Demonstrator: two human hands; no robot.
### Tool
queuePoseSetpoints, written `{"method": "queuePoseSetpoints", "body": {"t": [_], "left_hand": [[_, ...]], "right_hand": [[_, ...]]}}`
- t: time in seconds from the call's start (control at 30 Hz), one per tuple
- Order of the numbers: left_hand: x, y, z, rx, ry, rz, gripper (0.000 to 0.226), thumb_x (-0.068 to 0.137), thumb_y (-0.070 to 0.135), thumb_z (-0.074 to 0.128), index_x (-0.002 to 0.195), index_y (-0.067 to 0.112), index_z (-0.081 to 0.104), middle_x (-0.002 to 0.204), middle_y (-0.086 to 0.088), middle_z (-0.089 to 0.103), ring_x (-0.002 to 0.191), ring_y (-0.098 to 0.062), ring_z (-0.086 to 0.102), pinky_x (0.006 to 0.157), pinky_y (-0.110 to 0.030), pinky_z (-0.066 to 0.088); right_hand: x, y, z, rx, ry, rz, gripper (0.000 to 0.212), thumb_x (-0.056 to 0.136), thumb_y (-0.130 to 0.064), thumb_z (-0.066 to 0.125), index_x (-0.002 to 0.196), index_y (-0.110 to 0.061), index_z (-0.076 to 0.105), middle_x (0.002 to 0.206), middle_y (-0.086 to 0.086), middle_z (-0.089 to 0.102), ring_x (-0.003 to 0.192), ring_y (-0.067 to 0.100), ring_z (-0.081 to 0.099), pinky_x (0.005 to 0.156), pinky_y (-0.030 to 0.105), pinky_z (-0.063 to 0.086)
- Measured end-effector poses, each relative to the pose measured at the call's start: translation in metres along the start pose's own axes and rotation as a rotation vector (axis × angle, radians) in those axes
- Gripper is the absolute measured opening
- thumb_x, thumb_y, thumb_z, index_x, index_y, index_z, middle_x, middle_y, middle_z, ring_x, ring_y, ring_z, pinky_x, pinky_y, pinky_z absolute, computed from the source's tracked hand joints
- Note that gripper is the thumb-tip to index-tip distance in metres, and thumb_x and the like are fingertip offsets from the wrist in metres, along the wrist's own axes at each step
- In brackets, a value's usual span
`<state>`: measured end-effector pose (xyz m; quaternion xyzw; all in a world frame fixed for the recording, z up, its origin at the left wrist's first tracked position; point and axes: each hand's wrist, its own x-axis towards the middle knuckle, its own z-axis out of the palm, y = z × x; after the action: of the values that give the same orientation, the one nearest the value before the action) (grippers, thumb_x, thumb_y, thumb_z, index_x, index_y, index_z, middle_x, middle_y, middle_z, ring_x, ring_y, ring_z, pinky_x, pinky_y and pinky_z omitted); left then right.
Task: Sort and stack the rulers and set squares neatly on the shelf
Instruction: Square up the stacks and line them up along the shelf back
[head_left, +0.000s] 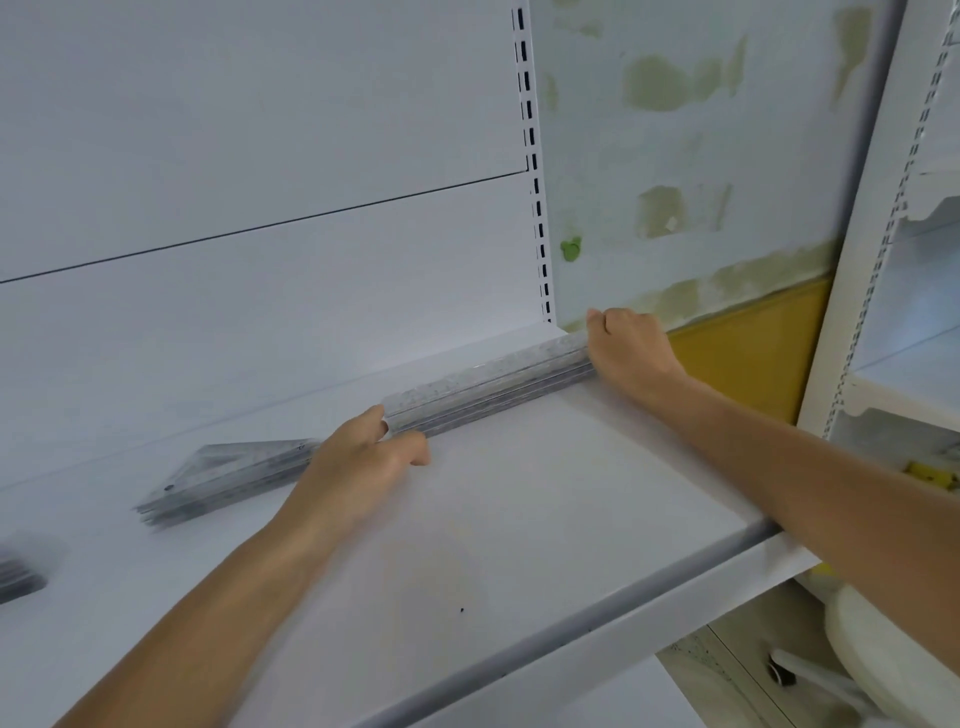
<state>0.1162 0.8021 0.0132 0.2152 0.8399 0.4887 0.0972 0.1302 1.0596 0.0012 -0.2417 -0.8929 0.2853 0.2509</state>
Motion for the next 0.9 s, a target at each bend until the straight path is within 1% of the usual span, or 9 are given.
{"method": "queuePoseSetpoints", "body": {"t": [0.07, 0.13, 0.23, 0.33, 0.53, 0.63, 0.7, 0.8, 0.9], "left_hand": [[-0.001, 0.0, 0.0, 0.01, -0.022, 0.024, 0.012, 0.053, 0.031, 0.052, 0.047, 0.027, 0.043, 0.055, 0.014, 0.037, 0.066, -0.017, 0.036, 0.074, -0.029, 0.03], [0.0, -0.001, -0.002, -0.011, -0.004, 0.039, 0.015, 0.051, 0.027, 0.051, 0.052, 0.02, 0.037, 0.064, 0.001, 0.034, 0.07, -0.019, 0.031, 0.078, -0.033, 0.03], [0.0, -0.001, 0.0, -0.023, 0.009, 0.067, 0.024, 0.048, 0.021, 0.048, 0.062, 0.012, 0.031, 0.072, -0.008, 0.027, 0.073, -0.024, 0.022, 0.072, -0.039, 0.022], [0.0, -0.003, 0.003, 0.003, 0.024, 0.093, 0.029, 0.046, 0.019, 0.046, 0.067, 0.011, 0.028, 0.073, -0.008, 0.024, 0.074, -0.026, 0.019, 0.071, -0.039, 0.017], [0.003, -0.003, 0.001, -0.003, 0.01, 0.112, 0.027, 0.047, 0.019, 0.047, 0.066, 0.011, 0.029, 0.072, -0.009, 0.025, 0.073, -0.025, 0.02, 0.071, -0.039, 0.019], [0.004, -0.004, 0.0, -0.038, 0.015, 0.102, 0.023, 0.047, 0.019, 0.048, 0.06, 0.013, 0.031, 0.068, -0.008, 0.028, 0.073, -0.024, 0.023, 0.073, -0.038, 0.022], [0.006, -0.006, -0.002, -0.064, 0.009, 0.071, 0.024, 0.046, 0.021, 0.049, 0.061, 0.009, 0.034, 0.071, -0.008, 0.032, 0.075, -0.023, 0.028, 0.076, -0.039, 0.027], [0.011, -0.009, -0.004, -0.055, -0.018, 0.043, 0.048, 0.044, 0.028, 0.049, 0.079, -0.003, 0.052, 0.083, -0.003, 0.045, 0.082, -0.016, 0.037, 0.081, -0.037, 0.029], [0.013, -0.009, -0.005, -0.039, -0.003, 0.031, 0.052, 0.045, 0.029, 0.049, 0.084, -0.004, 0.056, 0.086, -0.003, 0.046, 0.084, -0.015, 0.039, 0.081, -0.037, 0.029]], "right_hand": [[-0.002, 0.0, 0.001, -0.014, 0.003, -0.005, 0.036, 0.097, -0.012, 0.023, 0.061, -0.009, 0.032, 0.062, 0.005, 0.036, 0.062, 0.025, 0.036, 0.053, 0.029, 0.024], [-0.003, 0.0, 0.0, -0.002, 0.013, -0.001, 0.037, 0.094, -0.013, 0.029, 0.057, -0.011, 0.028, 0.06, 0.004, 0.033, 0.065, 0.025, 0.035, 0.056, 0.03, 0.029], [-0.004, 0.0, -0.001, 0.07, 0.031, 0.012, 0.035, 0.088, -0.009, 0.034, 0.055, -0.011, 0.024, 0.056, 0.006, 0.029, 0.053, 0.02, 0.025, 0.046, 0.03, 0.021], [-0.004, 0.0, -0.001, 0.07, 0.025, 0.0, 0.036, 0.088, -0.008, 0.035, 0.054, -0.012, 0.023, 0.055, 0.005, 0.027, 0.051, 0.018, 0.022, 0.045, 0.028, 0.019], [-0.004, 0.002, 0.0, 0.059, 0.023, -0.02, 0.036, 0.089, -0.008, 0.035, 0.055, -0.012, 0.026, 0.056, 0.005, 0.031, 0.051, 0.018, 0.024, 0.046, 0.028, 0.02], [-0.005, 0.001, 0.0, 0.04, 0.021, -0.031, 0.036, 0.089, -0.008, 0.035, 0.054, -0.012, 0.026, 0.056, 0.004, 0.029, 0.052, 0.018, 0.023, 0.046, 0.028, 0.018], [-0.006, 0.0, 0.0, 0.029, 0.031, -0.045, 0.037, 0.088, -0.007, 0.036, 0.054, -0.012, 0.025, 0.055, 0.003, 0.028, 0.051, 0.018, 0.022, 0.046, 0.029, 0.017], [-0.008, -0.001, 0.0, 0.013, 0.044, -0.066, 0.038, 0.088, -0.008, 0.037, 0.053, -0.012, 0.024, 0.053, 0.003, 0.027, 0.05, 0.018, 0.022, 0.046, 0.03, 0.018], [-0.008, -0.001, -0.002, 0.021, 0.043, -0.047, 0.037, 0.088, -0.01, 0.037, 0.053, -0.011, 0.024, 0.053, 0.003, 0.027, 0.05, 0.018, 0.022, 0.045, 0.029, 0.019]]}}
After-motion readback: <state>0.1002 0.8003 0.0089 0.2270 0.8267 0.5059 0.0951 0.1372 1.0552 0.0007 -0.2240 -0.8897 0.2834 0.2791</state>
